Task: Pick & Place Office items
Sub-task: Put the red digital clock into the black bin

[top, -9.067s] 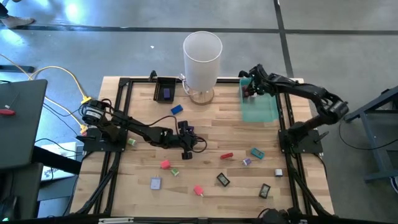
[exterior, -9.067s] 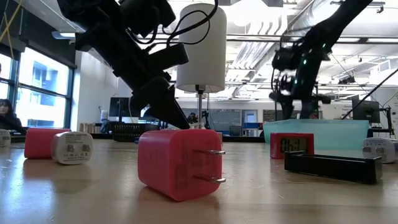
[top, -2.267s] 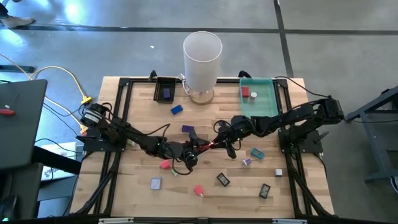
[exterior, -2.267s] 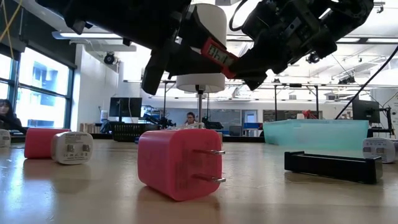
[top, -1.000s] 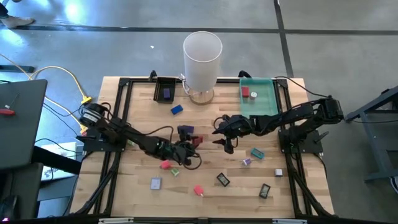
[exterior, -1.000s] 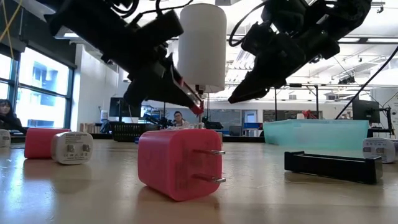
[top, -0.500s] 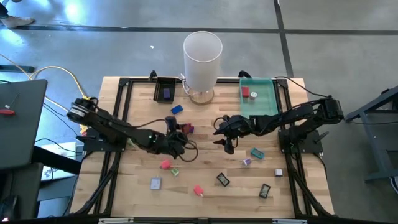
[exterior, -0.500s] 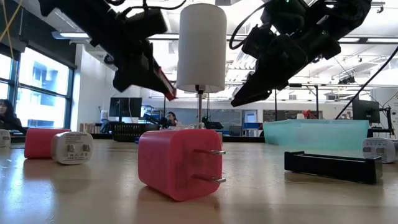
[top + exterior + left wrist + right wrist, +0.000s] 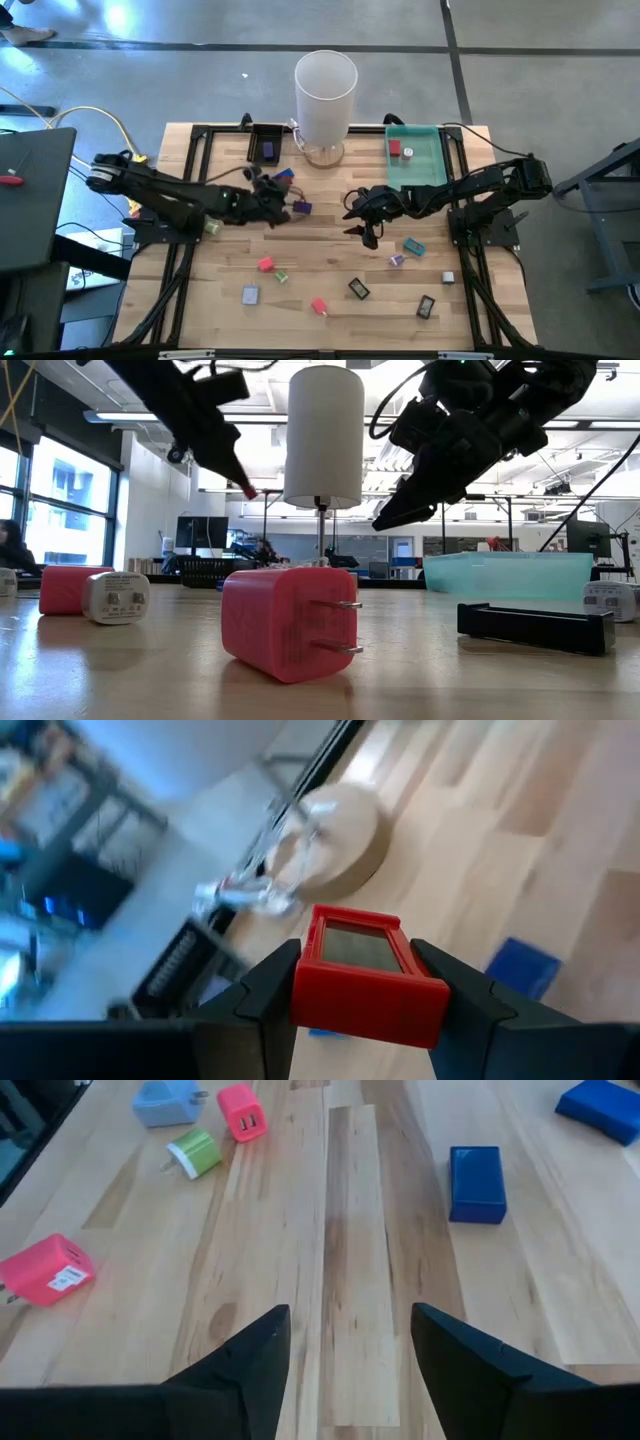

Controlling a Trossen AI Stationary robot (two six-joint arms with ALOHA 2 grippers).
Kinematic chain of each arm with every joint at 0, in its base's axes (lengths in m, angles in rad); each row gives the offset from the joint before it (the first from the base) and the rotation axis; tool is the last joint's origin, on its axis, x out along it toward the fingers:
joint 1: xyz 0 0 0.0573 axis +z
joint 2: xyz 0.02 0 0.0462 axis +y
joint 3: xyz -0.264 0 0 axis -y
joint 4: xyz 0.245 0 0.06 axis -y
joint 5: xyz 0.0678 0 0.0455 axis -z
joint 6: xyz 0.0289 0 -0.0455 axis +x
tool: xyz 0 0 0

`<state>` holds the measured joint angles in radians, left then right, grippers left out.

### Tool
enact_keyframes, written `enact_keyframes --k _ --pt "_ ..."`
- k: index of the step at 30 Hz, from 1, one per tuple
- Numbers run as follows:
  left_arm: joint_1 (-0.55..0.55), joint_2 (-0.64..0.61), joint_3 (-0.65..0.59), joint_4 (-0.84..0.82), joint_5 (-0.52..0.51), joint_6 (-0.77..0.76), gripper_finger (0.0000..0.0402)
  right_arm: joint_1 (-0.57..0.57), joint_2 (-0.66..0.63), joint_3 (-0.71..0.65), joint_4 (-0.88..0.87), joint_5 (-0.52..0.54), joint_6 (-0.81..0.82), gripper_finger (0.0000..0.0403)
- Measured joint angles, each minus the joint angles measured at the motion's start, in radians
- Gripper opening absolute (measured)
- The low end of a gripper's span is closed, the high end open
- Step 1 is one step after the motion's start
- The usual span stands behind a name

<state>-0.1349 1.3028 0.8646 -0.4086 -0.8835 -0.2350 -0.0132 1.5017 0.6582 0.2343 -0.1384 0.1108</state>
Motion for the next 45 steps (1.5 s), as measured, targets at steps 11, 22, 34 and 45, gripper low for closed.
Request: enact_keyframes --k 11,22,34,45 --pt "0.224 -0.01 0.0 -0.178 0.107 -0.183 0.0157 0.0 0.0 0.0 -0.001 0.0 0.0 0.0195" --pt "0.517 -0.01 -0.014 -0.157 0.245 -0.185 0.0157 0.0 0.0 -0.001 0.0 0.001 0.0 0.0195" --pt "0.673 -0.009 -0.142 0.172 0.391 -0.185 0.0157 0.0 0.0 -0.001 0.0 0.001 -0.002 0.0195" --pt "0.705 -0.005 -0.249 0.447 0.39 -0.259 0.0157 0.0 0.0 -0.001 0.001 0.001 -0.002 0.0195"
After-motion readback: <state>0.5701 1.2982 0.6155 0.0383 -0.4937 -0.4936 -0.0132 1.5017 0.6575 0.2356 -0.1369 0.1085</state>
